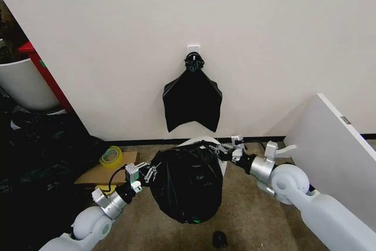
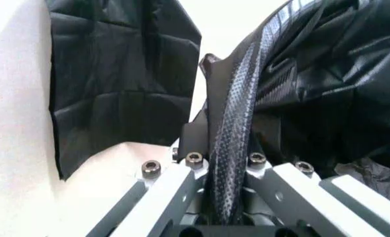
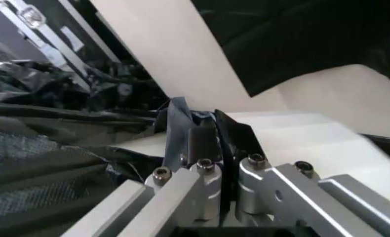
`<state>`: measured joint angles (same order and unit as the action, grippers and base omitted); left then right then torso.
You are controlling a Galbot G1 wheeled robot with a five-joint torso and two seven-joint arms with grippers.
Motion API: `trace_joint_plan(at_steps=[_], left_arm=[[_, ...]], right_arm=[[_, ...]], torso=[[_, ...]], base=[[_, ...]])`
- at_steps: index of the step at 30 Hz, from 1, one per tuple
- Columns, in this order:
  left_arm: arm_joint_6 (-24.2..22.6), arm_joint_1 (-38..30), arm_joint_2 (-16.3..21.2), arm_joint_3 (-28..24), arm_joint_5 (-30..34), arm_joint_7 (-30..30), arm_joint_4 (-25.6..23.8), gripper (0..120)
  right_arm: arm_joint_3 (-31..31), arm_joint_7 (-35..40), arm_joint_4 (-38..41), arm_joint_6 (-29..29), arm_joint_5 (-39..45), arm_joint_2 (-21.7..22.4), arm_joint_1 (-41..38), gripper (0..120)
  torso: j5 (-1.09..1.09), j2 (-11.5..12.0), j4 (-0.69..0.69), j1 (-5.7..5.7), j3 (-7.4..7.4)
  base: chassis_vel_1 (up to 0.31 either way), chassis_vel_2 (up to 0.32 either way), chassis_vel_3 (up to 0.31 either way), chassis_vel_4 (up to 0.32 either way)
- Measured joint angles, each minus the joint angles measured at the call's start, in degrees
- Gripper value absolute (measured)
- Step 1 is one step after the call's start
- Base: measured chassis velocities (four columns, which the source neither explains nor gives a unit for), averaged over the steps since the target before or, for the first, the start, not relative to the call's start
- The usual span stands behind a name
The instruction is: Place the garbage bag over the trash bin.
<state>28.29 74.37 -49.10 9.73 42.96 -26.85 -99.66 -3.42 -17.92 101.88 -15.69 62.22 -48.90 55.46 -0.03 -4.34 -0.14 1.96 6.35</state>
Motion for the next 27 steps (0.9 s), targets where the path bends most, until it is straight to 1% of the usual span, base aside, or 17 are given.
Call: trace_joint_plan(at_steps=[7,14,16,17,19,21,22,23,24,25,26,27], left_arm=[[-0.1,0.0,0.0,0.0,-0.2,0.6,-0.2,1],[-0.7,-0.1,-0.2,-0.1,-0.2,1.7,-0.3,1],[-0.8,-0.2,-0.2,-0.2,-0.2,1.8,-0.3,1],[-0.8,-0.2,-0.2,-0.2,-0.2,1.8,-0.3,1],[-0.8,-0.2,-0.1,-0.2,-0.2,1.7,-0.2,1],[-0.7,-0.2,-0.1,-0.2,-0.2,1.7,-0.2,1],[-0.7,-0.3,-0.1,-0.2,-0.1,1.7,-0.1,1],[-0.7,-0.3,-0.1,-0.2,-0.1,1.7,-0.1,1],[-0.7,-0.3,-0.1,-0.2,-0.1,1.7,-0.1,1],[-0.7,-0.3,-0.1,-0.2,-0.1,1.7,-0.1,1],[-0.7,-0.3,-0.1,-0.2,-0.2,1.4,0.1,1],[-0.7,-0.3,-0.1,-0.2,-0.2,1.4,0.1,1]], right_arm=[[-0.2,0.3,-1.8,0.5,-1.9,0.2,0.1,0],[-1.3,0.1,-1.3,1.1,-3.3,1.0,1.3,0],[-2.4,-0.9,-1.0,1.3,-3.4,1.7,2.2,10],[-2.4,-0.9,-1.0,1.3,-3.4,1.7,2.2,10],[-3.5,-2.1,-0.7,1.3,-3.4,2.3,2.8,20],[-3.6,-2.3,-0.7,1.3,-3.3,2.5,3.0,21],[-4.2,-2.8,-0.6,1.3,-3.1,2.9,3.4,32],[-4.2,-2.8,-0.6,1.3,-3.1,2.9,3.4,32],[-4.7,-3.2,-0.6,1.2,-2.9,3.3,3.7,36],[-4.8,-3.3,-0.6,1.2,-2.8,3.3,3.7,36],[-6.1,-3.7,-0.4,0.6,-1.5,4.0,4.4,46],[-6.1,-3.7,-0.4,0.6,-1.5,4.0,4.4,46]], torso=[[-0.01,0.0,0.0,0.0,0.0],[0.0,0.0,-0.01,0.0,0.0],[0.0,0.0,0.0,0.0,0.0],[0.0,0.0,0.0,0.0,0.0],[0.0,0.0,-0.01,0.0,-0.01],[0.0,0.0,0.0,0.0,-0.01],[-0.01,0.0,0.0,0.0,-0.01],[-0.01,0.0,0.0,0.0,-0.01],[0.0,0.0,-0.01,0.0,-0.01],[0.0,0.0,-0.01,0.0,-0.01],[0.0,0.0,-0.01,0.0,-0.01],[0.0,0.0,-0.01,0.0,-0.01]], base=[[0.0,0.0,0.0,0.0],[0.0,0.0,0.0,0.0],[0.0,0.0,0.0,0.0],[0.0,0.0,0.0,0.0],[0.0,0.0,0.0,0.0],[0.0,0.0,0.0,0.0],[0.0,0.0,0.0,0.0],[0.0,0.0,0.0,0.0],[0.0,0.0,0.0,0.0],[0.0,0.0,0.0,0.0],[0.0,0.0,0.0,0.0],[0.0,0.0,0.0,0.0]])
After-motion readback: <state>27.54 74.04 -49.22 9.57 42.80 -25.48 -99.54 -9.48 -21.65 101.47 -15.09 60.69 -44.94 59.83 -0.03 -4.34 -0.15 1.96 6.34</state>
